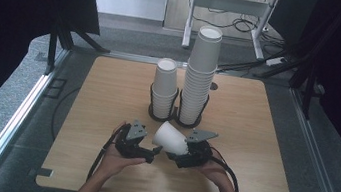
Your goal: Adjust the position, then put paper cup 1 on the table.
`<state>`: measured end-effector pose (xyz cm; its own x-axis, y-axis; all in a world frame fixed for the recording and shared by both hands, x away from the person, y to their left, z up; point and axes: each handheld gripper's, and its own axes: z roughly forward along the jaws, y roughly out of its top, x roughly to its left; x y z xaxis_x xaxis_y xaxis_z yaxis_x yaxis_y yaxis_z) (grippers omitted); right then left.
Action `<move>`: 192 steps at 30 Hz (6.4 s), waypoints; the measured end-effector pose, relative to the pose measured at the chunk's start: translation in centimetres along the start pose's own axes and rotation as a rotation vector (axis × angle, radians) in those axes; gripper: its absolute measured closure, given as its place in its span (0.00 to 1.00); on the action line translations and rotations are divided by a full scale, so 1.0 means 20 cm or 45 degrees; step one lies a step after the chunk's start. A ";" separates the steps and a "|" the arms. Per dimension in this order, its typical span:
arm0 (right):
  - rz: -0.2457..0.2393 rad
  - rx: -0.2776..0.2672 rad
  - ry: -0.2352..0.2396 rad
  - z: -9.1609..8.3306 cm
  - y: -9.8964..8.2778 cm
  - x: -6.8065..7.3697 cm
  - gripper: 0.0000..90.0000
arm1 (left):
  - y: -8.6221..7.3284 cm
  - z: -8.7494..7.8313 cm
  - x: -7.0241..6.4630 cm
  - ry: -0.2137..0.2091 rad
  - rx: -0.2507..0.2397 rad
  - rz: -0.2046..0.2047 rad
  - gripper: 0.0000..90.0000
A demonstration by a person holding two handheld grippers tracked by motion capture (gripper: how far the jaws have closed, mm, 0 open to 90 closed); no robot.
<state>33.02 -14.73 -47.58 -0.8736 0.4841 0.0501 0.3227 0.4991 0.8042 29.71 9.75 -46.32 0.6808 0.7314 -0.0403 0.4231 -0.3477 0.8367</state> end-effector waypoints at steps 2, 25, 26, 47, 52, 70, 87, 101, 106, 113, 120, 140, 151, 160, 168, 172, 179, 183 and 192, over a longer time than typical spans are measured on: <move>0.021 -0.022 0.001 0.00 -0.01 0.00 0.25 | 0.00 0.00 0.00 -0.025 -0.007 -0.014 0.08; 0.118 -0.227 -0.037 -0.01 -0.06 -0.01 0.25 | -0.03 0.00 0.00 -0.087 -0.005 -0.072 0.08; 0.120 -0.237 -0.037 -0.02 -0.06 -0.02 0.25 | -0.03 0.00 0.00 -0.092 -0.008 -0.078 0.08; 0.151 -0.505 -0.058 -0.08 -0.08 -0.02 0.25 | -0.05 -0.03 0.09 -0.297 -0.107 -0.278 0.08; 0.177 -0.597 -0.028 -0.10 -0.09 -0.03 0.25 | -0.05 -0.04 0.10 -0.421 -0.169 -0.340 0.08; 0.071 -0.613 0.062 -0.03 -0.09 0.06 0.25 | -0.02 -0.03 0.12 -0.610 -0.268 -0.470 0.08; 0.034 -0.572 0.082 0.04 -0.09 0.12 0.26 | 0.05 0.09 0.11 -0.686 -0.317 -0.524 0.02; 0.040 -0.504 0.099 0.07 -0.09 0.13 0.25 | 0.05 0.10 0.07 -0.663 -0.354 -0.466 0.13; 0.045 -0.490 0.106 0.08 -0.09 0.12 0.25 | 0.05 0.10 0.07 -0.649 -0.364 -0.453 0.14; 0.044 -0.478 0.097 0.07 -0.09 0.13 0.24 | 0.05 0.09 0.06 -0.627 -0.379 -0.431 0.14; 0.052 -0.408 0.073 0.10 -0.10 0.12 0.19 | 0.06 0.04 0.09 -0.623 -0.432 -0.440 0.14; 0.012 -0.301 0.039 0.12 -0.11 0.12 0.17 | 0.08 -0.08 0.17 -0.513 -0.496 -0.397 0.14; 0.003 -0.301 0.006 0.11 -0.12 0.12 0.17 | 0.07 -0.11 0.20 -0.450 -0.495 -0.392 0.14; 0.001 -0.306 -0.008 0.10 -0.12 0.11 0.17 | 0.06 -0.14 0.23 -0.390 -0.490 -0.381 0.14; -0.018 -0.299 -0.023 0.10 -0.12 0.11 0.17 | 0.06 -0.18 0.26 -0.264 -0.490 -0.365 0.14; -0.024 -0.292 -0.028 0.09 -0.12 0.11 0.18 | 0.05 -0.20 0.28 -0.209 -0.491 -0.361 0.14; -0.029 -0.287 -0.033 0.10 -0.12 0.11 0.18 | 0.04 -0.23 0.33 -0.162 -0.487 -0.374 0.14; -0.035 -0.278 -0.034 0.10 -0.13 0.12 0.18 | 0.03 -0.24 0.34 -0.132 -0.489 -0.380 0.14; -0.043 -0.270 -0.041 0.10 -0.13 0.12 0.18 | 0.02 -0.27 0.38 -0.034 -0.469 -0.368 0.14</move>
<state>30.86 -13.42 -50.67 -0.8696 0.4937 0.0046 0.2063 0.3549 0.9118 31.81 18.24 -43.31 0.5836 0.7504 -0.3105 0.3607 0.1031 0.9270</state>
